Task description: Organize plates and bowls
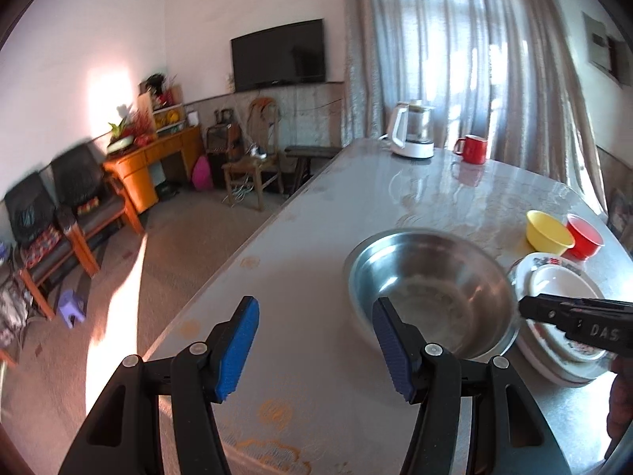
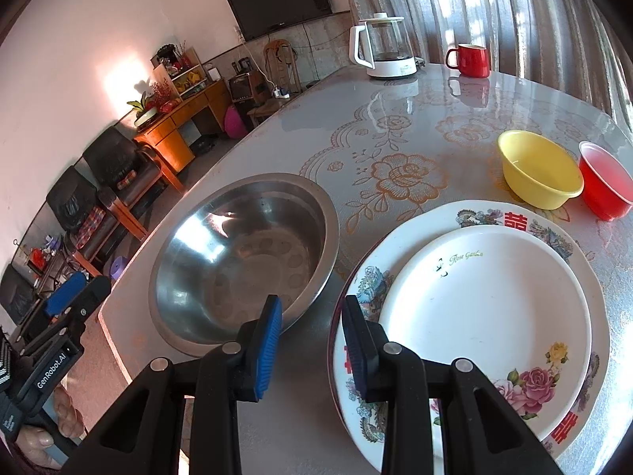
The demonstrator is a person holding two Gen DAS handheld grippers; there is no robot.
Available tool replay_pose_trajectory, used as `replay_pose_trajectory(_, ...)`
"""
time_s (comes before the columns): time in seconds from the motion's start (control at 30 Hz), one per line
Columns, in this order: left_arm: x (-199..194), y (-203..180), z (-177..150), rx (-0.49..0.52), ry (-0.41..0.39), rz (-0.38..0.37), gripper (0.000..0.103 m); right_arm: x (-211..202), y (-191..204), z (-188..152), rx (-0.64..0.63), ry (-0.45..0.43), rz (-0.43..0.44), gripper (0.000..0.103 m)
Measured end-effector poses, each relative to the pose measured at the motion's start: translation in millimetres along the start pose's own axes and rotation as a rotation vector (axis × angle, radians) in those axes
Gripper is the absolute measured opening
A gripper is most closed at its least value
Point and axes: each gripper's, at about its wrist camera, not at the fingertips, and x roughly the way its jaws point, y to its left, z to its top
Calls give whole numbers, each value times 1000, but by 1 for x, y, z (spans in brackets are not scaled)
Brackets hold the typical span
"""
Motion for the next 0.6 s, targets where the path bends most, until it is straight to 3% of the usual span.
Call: replay_pose_trajectory(0.6,-5,-98,33,260,-55,-166,61,-37,-57,-4,141,-91,-66,31)
